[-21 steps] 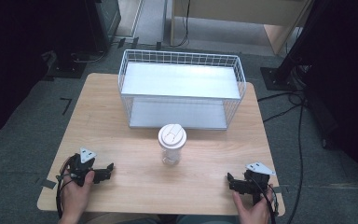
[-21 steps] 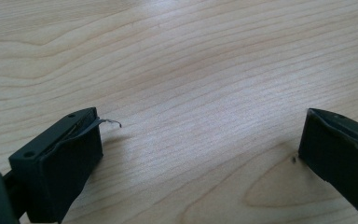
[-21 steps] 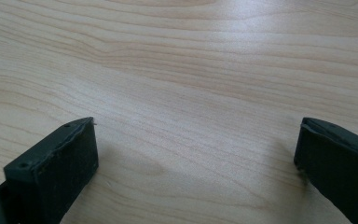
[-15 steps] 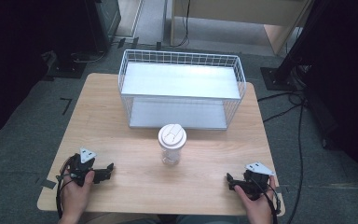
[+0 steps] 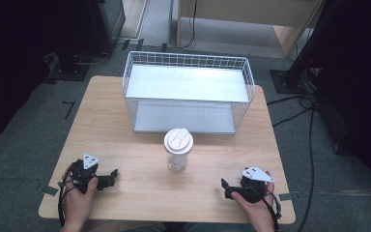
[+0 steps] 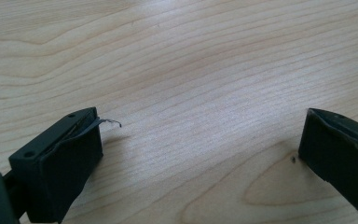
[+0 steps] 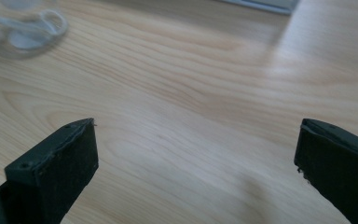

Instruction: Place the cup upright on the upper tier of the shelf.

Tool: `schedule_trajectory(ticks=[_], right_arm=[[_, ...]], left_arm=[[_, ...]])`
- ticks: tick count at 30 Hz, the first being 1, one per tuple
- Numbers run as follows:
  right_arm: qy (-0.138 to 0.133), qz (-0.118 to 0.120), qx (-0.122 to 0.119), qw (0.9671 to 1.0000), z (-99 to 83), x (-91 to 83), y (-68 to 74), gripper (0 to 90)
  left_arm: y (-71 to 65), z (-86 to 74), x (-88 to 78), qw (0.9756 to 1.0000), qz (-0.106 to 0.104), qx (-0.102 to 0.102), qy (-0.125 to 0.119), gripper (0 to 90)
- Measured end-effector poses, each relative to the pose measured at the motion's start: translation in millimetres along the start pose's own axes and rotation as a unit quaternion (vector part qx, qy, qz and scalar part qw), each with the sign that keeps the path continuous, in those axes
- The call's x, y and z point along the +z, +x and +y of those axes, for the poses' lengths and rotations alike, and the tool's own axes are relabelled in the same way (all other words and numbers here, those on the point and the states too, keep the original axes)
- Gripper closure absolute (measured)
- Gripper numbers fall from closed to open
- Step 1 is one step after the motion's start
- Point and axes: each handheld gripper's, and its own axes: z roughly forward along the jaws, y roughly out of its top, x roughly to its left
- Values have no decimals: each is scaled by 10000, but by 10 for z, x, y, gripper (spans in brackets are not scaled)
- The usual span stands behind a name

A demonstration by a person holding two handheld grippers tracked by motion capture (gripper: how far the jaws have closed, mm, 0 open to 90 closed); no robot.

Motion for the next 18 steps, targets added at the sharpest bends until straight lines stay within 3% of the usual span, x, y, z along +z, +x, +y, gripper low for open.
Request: schedule_trajectory(ticks=[5,8,18], right_arm=[[-124,237,11,9996,106,46,138,0],[-162,357,-108,9992,176,111,264,0],[-203,541,-207,9981,262,224,449,0]], left_arm=[[-1,-1,-2,10000,-2,0,1,0],[-1,-2,-2,10000,1,-1,1,0],[-13,-24,-20,10000,-12,0,-8,0]])
